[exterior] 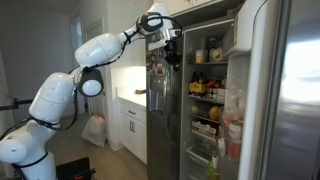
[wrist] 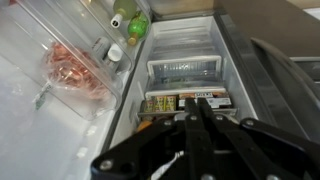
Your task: Close the cover on the topmost shelf of the fridge door
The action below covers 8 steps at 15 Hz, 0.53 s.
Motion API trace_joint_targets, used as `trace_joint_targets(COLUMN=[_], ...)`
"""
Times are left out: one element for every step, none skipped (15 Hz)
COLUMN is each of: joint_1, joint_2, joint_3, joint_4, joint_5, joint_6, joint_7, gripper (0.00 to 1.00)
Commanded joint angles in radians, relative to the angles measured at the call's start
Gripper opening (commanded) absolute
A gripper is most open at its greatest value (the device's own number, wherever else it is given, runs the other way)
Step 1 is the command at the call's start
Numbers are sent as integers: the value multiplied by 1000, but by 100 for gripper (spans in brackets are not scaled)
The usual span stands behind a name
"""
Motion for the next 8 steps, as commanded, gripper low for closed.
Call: trace_joint_targets(joint_1=[2, 3, 4, 3, 3, 3, 3, 3], joint_2=[-5, -10, -14, -16, -16, -16, -16, -16], joint_3=[4, 6, 7, 8, 8, 8, 8, 8], joint_4=[1, 1, 1, 1, 1, 1, 1, 1], joint_5=[0, 1, 1, 1, 2, 2, 2, 2], joint_6=[-30, -52, -62, -63, -64, -64, -64, -64], joint_7=[-8, -11, -12, -13, -13, -14, -14, -14], gripper=[16, 23, 32, 34, 34, 34, 34, 34])
